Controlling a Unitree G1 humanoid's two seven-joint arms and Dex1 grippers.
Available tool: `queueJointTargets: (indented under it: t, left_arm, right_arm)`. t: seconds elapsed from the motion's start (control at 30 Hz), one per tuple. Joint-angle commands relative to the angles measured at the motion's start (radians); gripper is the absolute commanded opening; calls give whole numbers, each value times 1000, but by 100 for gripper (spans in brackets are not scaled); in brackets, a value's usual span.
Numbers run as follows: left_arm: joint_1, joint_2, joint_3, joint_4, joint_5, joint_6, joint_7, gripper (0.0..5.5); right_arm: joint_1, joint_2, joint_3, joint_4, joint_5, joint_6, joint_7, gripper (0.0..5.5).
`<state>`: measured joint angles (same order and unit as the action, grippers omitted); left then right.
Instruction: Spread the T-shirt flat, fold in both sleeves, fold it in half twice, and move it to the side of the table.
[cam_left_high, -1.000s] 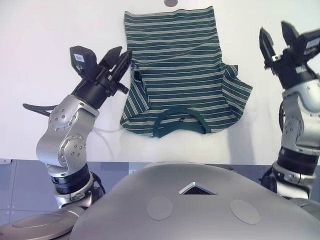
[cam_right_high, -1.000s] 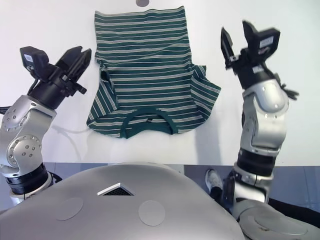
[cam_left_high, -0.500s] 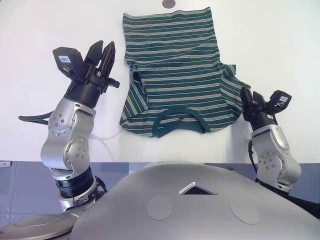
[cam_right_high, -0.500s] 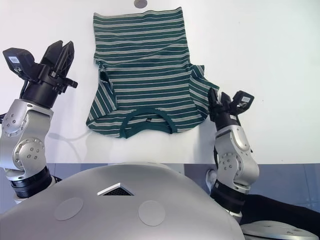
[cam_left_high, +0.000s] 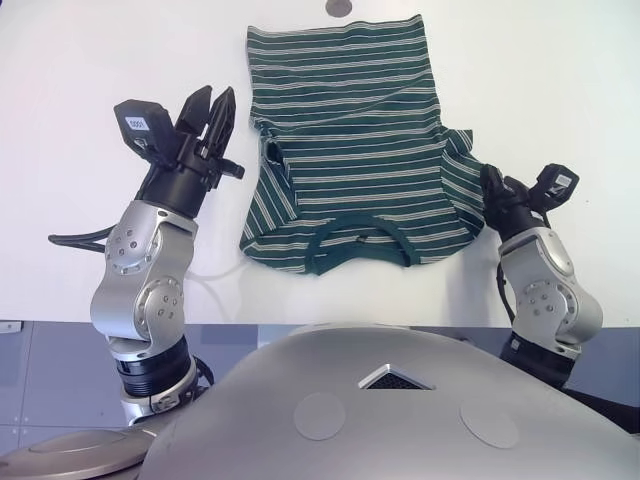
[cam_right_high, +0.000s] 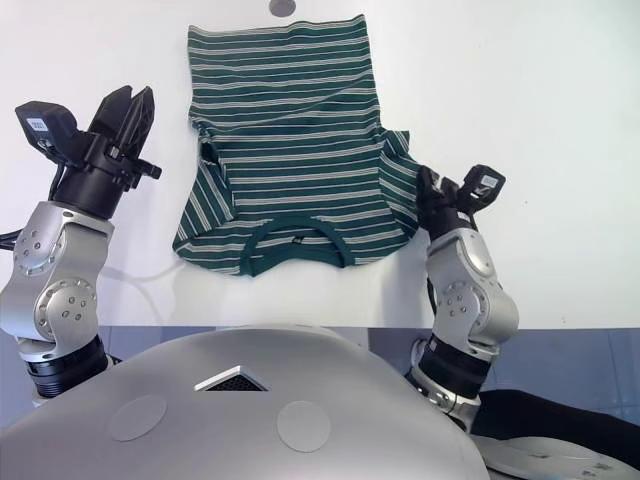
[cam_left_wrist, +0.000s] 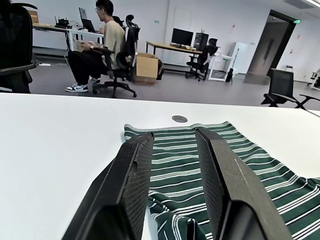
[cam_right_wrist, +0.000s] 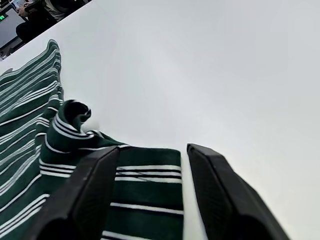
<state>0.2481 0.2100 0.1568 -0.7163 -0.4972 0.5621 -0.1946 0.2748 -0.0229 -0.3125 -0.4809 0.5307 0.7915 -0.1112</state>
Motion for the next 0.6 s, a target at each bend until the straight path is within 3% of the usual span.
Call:
queueJointTargets:
  t: [0.03,0.6]
  left_arm:
    - [-15,14,-1,17,7,3,5,156]
    - [-32,36,8,39,-4,10,-2,156]
  right_arm:
    - [11,10,14,32,-21,33,-19,245]
    - [21,-1,52,13,-63,5,-17,245]
